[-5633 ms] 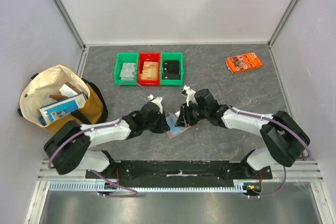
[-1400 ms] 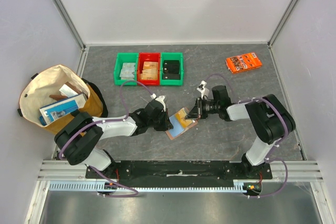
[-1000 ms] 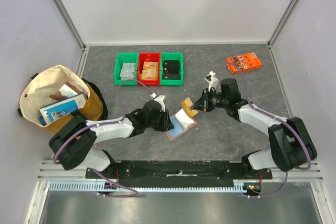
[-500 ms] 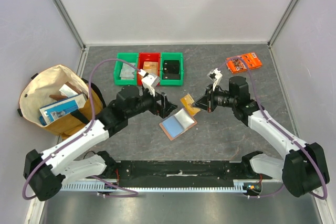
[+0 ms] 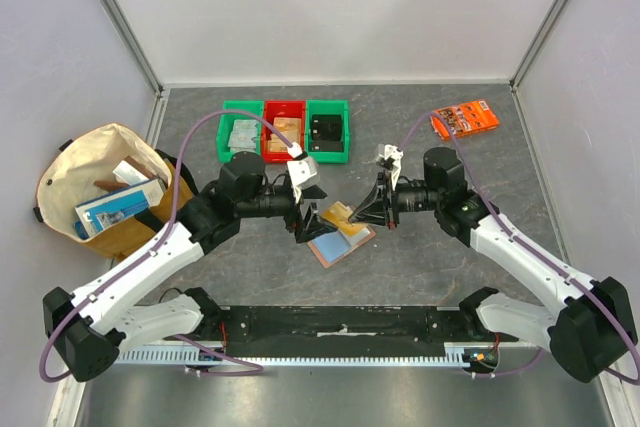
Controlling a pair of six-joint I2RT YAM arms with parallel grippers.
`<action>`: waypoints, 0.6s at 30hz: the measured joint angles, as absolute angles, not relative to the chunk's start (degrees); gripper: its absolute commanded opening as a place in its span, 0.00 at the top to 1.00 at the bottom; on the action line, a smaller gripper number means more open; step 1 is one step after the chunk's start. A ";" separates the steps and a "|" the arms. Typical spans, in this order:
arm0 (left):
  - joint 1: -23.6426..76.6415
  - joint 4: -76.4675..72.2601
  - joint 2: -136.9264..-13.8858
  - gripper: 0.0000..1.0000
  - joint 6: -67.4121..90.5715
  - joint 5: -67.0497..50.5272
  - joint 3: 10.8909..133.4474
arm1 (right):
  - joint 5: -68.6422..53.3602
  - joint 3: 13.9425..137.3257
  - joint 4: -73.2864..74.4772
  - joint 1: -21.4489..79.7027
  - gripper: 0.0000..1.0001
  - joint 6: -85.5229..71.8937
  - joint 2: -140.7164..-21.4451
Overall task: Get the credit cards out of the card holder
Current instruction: Place the credit card in the storage box.
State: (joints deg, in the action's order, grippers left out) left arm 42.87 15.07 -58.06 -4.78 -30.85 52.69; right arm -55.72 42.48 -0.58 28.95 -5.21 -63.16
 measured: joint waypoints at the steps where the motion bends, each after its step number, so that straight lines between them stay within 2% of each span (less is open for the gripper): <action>1: 42.87 15.42 -58.15 0.20 -5.67 -31.88 52.71 | -56.16 42.48 -0.56 29.61 0.96 -4.73 -63.05; 3: 42.87 16.47 -58.39 0.25 -7.31 -33.80 52.86 | -56.97 42.52 -0.54 30.50 0.96 -3.97 -62.94; 7: 42.87 17.87 -59.83 0.50 -9.19 -37.28 53.49 | -58.15 43.07 -0.34 32.10 0.96 -2.61 -62.94; 11: 42.87 18.65 -62.13 0.93 -10.26 -40.14 54.41 | -58.83 43.42 -0.36 32.93 0.96 -1.80 -62.94; 12: 42.87 18.92 -62.70 0.98 -10.44 -40.88 54.65 | -58.92 43.42 -0.34 33.06 0.96 -1.76 -62.94; 15: 42.83 19.68 -63.79 0.98 -10.57 -42.26 55.27 | -59.16 43.42 -0.08 33.17 0.86 -1.39 -62.94; 18: 42.83 20.08 -64.14 0.98 -10.57 -42.33 55.66 | -58.65 43.42 0.05 33.17 0.63 -1.30 -62.94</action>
State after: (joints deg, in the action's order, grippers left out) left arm 42.83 20.08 -64.14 -10.57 -42.33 55.66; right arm -58.65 43.42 0.05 33.17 -1.30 -62.94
